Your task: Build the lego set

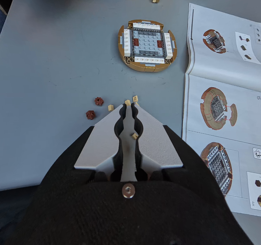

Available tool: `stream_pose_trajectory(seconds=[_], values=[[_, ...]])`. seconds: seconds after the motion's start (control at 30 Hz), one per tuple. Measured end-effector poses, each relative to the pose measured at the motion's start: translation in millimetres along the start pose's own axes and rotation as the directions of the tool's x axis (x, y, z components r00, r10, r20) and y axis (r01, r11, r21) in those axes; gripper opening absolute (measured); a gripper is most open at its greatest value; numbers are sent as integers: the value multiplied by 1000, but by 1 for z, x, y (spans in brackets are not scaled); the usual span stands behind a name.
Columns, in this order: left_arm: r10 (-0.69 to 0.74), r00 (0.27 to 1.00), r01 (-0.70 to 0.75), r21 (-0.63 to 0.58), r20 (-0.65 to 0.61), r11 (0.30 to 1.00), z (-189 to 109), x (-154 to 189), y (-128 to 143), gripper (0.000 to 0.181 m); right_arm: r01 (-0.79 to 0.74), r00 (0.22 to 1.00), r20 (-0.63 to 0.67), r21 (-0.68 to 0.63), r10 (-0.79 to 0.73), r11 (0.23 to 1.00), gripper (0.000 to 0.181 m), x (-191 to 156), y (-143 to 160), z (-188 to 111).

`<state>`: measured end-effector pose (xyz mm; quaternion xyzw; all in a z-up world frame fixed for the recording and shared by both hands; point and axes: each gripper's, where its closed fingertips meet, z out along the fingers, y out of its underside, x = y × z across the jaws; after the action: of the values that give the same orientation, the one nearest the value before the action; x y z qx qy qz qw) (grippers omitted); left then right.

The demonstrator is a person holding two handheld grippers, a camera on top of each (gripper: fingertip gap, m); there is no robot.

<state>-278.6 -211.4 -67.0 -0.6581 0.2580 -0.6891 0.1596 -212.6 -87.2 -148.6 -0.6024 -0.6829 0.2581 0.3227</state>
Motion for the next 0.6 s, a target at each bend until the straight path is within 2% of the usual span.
stream_pose_trajectory(seconds=[0.1, 0.33, 0.6], values=[[2, 1000, -2, -4, 3, 1000, 0, 0, -1, 14, 42, 999, -9, -21, -42, 999, 12, 1, -4, 1], [8, 1000, -8, -11, 5, 1000, 1, 2, 0, 14, 141, 990, 37, -290, -137, 947, 12, -1, 4, 7], [7, 1000, -7, -14, 6, 1000, 0, 1, 4, 14, 203, 979, 113, -424, -171, 882, 11, -2, 6, 10]])
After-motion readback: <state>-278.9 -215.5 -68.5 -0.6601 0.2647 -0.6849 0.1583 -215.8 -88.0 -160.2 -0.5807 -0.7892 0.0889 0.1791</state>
